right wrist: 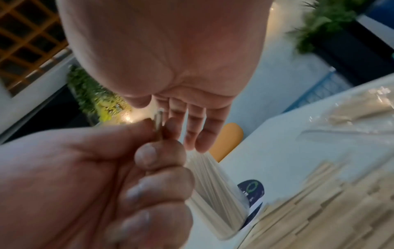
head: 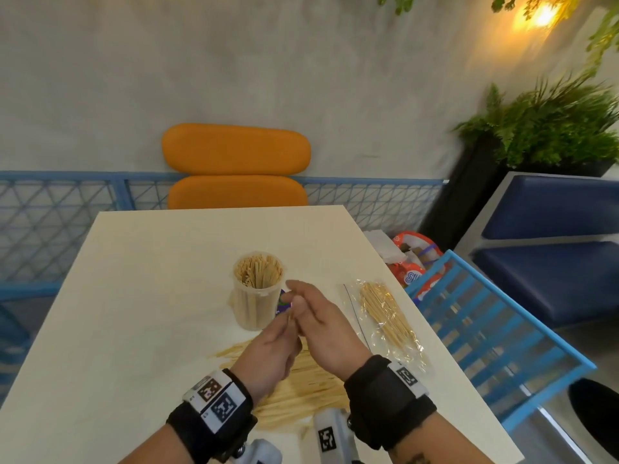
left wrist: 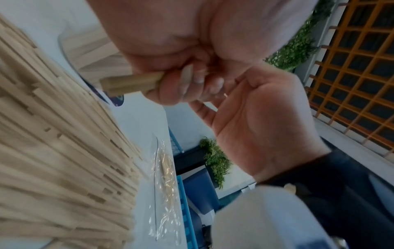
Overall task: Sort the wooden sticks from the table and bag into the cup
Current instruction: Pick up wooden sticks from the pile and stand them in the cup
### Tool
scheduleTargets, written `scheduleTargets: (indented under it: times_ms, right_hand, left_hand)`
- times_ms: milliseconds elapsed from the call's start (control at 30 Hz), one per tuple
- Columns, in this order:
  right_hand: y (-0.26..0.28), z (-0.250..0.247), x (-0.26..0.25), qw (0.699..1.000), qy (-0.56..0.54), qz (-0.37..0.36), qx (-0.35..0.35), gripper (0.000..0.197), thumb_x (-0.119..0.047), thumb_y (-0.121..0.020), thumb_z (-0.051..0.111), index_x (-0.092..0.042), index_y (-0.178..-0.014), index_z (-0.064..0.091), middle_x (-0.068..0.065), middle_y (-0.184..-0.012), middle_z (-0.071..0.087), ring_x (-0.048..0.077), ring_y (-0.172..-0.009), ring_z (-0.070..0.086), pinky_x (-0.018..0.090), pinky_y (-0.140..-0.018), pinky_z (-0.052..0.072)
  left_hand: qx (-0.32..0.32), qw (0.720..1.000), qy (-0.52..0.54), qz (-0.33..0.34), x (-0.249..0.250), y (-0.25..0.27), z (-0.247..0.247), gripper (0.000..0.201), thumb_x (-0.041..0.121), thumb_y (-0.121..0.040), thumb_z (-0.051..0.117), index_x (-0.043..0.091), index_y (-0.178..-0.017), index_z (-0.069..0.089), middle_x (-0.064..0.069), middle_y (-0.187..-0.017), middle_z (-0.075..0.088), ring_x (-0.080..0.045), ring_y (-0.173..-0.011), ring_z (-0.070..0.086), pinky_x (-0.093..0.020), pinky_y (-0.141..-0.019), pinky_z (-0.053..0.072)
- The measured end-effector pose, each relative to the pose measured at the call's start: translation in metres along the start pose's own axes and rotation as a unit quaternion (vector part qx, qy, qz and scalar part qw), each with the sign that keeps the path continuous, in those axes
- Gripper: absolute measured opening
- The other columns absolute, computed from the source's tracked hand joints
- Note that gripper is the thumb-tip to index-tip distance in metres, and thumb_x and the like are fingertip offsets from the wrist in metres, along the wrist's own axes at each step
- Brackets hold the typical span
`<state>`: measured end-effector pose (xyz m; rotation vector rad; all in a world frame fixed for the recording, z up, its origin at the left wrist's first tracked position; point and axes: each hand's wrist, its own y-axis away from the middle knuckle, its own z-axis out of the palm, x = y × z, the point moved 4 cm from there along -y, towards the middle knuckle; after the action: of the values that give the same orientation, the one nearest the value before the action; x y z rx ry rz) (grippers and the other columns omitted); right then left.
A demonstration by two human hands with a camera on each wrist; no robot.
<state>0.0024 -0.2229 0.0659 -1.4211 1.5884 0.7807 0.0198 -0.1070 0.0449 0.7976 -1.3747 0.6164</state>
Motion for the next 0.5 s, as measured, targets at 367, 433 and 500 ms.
scheduleTargets:
  times_ms: [367,433,500]
  right_hand:
    - [-0.013,0.032,0.004,0.995,0.008,0.016,-0.101,0.022,-0.033,-0.105,0.041,-0.020,-0.100,0.057,-0.007,-0.075,0.058,0.007,-0.069,0.055,0.038,-0.073,0.051]
    - [-0.023,0.032,0.004,0.996,-0.013,0.028,-0.086,0.024,-0.038,-0.104,0.040,-0.026,-0.090,0.055,-0.004,-0.071,0.055,0.011,-0.063,0.054,0.043,-0.070,0.052]
    - [-0.035,0.027,0.002,0.997,-0.001,0.029,-0.078,0.025,-0.037,-0.105,0.040,-0.024,-0.089,0.056,-0.001,-0.072,0.055,0.012,-0.062,0.055,0.038,-0.066,0.049]
  left_hand:
    - [0.172,0.948,0.256,0.076,0.051,-0.037,-0.041,0.032,0.020,-0.110,0.029,0.012,-0.087,0.050,-0.003,-0.068,0.057,-0.019,-0.082,0.068,-0.036,-0.091,0.051]
    - [0.168,0.966,0.177,0.088,0.058,-0.041,-0.052,0.028,0.021,-0.109,0.035,0.015,-0.090,0.055,-0.001,-0.073,0.064,-0.016,-0.080,0.068,-0.038,-0.088,0.052]
    - [0.181,0.975,0.058,0.117,0.069,-0.043,-0.068,0.019,0.016,-0.106,0.044,0.019,-0.097,0.061,0.001,-0.078,0.070,-0.016,-0.077,0.067,-0.037,-0.077,0.052]
